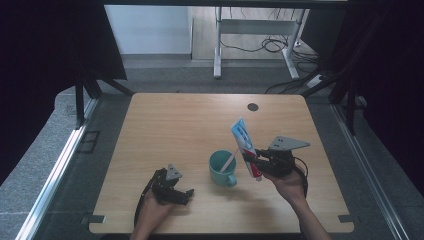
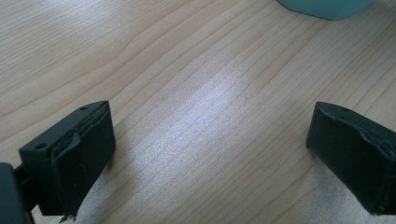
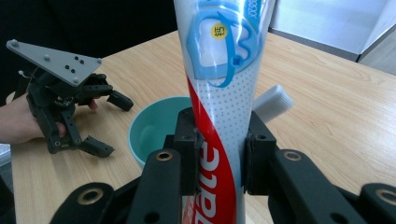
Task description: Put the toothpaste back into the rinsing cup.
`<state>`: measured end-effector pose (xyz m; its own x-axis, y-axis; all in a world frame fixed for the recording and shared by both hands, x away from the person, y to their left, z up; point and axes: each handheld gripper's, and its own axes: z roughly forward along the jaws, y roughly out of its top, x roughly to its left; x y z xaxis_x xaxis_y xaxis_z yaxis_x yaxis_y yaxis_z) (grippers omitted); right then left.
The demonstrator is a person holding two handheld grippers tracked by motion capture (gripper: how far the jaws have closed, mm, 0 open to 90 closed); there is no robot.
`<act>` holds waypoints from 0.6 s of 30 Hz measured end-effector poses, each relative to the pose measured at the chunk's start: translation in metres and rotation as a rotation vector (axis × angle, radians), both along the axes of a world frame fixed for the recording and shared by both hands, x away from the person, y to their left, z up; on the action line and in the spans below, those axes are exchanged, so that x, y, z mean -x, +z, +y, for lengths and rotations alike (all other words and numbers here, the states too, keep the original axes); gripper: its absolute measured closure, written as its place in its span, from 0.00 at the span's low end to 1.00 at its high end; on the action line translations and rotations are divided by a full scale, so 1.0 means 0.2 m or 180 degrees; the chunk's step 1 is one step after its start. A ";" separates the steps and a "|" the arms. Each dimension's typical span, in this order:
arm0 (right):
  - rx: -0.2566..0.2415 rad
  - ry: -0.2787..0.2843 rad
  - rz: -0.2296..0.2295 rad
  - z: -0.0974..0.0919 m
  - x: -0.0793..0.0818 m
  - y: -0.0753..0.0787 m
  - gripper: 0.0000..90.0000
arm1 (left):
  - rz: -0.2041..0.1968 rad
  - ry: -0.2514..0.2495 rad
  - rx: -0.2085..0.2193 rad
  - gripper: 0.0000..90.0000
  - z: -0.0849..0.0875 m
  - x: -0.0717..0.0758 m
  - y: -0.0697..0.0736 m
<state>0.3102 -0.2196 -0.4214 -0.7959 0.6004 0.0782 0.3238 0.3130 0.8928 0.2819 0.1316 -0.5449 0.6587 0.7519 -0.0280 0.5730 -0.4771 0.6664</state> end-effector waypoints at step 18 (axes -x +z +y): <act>-0.0086 0.0080 -0.0023 0.09 -0.04 0.06 0.80 | -0.0006 -0.0003 -0.0004 0.01 0.00 0.00 0.00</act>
<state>0.3173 -0.2017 -0.4096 -0.8113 0.5779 0.0883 0.3095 0.2966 0.9034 0.2820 0.1316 -0.5449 0.6595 0.7512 -0.0260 0.5713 -0.4785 0.6668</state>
